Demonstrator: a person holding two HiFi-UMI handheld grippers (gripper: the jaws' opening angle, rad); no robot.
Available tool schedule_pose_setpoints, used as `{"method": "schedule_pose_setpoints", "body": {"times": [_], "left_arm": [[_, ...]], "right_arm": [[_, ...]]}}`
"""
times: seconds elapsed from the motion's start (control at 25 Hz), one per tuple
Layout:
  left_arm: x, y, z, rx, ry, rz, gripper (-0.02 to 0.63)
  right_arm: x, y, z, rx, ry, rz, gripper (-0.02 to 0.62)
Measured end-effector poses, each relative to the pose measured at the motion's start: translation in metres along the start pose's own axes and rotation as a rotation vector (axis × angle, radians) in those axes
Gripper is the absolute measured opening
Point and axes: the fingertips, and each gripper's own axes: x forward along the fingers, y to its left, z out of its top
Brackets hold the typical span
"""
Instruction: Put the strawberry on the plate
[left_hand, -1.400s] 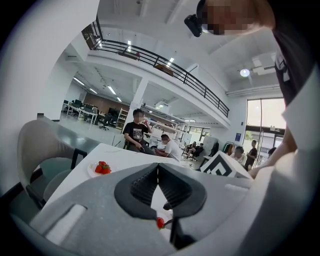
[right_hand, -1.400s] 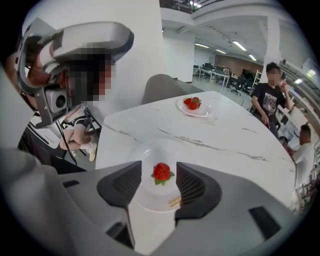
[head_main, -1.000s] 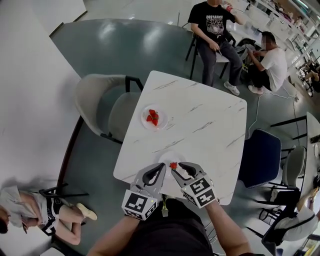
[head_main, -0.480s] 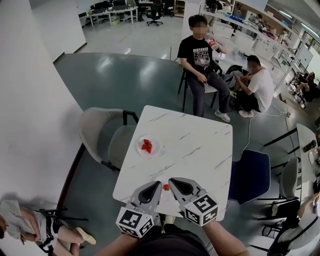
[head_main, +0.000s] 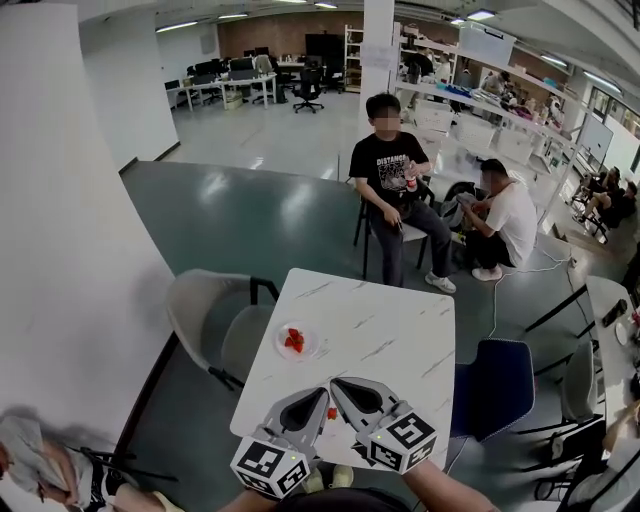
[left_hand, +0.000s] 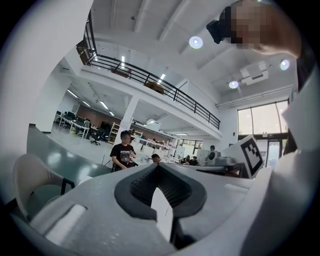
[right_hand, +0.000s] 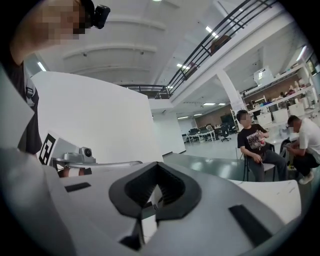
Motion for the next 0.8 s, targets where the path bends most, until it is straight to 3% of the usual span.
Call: {"method": "schedule_pose_setpoints", "body": {"times": [0.28, 0.8], "left_arm": [[0.003, -0.005, 0.013, 0.022, -0.012, -0.004, 0.011], [-0.004, -0.003, 0.014, 0.041, -0.012, 0.02, 0.01]], "right_arm": [[-0.003, 0.003, 0.021, -0.052, -0.043, -0.005, 0.002], [-0.007, 0.002, 0.018, -0.035, -0.046, -0.029, 0.002]]}}
